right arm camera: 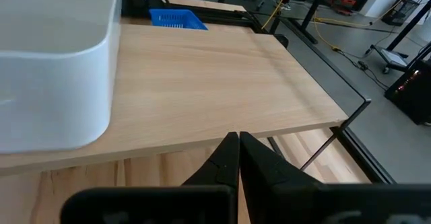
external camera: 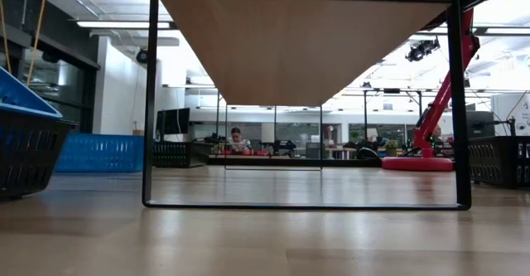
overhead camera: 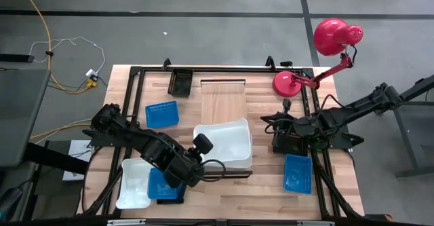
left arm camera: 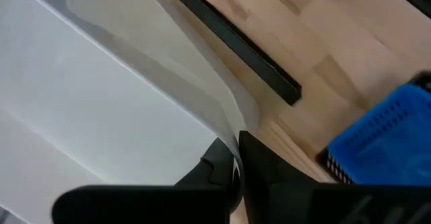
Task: Stack baskets on shelf by color
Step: Stack the top white bin on the white bin on the shelf
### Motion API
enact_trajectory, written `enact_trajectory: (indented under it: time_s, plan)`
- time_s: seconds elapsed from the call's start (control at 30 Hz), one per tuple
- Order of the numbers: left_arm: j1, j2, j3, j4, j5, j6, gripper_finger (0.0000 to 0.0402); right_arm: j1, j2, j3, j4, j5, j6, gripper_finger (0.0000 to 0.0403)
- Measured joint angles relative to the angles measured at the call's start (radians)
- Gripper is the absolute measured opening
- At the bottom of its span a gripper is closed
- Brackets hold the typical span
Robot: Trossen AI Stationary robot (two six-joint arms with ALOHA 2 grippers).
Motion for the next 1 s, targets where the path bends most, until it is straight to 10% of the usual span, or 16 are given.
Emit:
enact_trajectory:
  time_s: [1.0]
  plan:
    - [0.008,0.0,0.0,-0.035,-0.008,0.052,0.005,0.0,0.0,0.0,-0.018,-0.002,0.026,0.0]
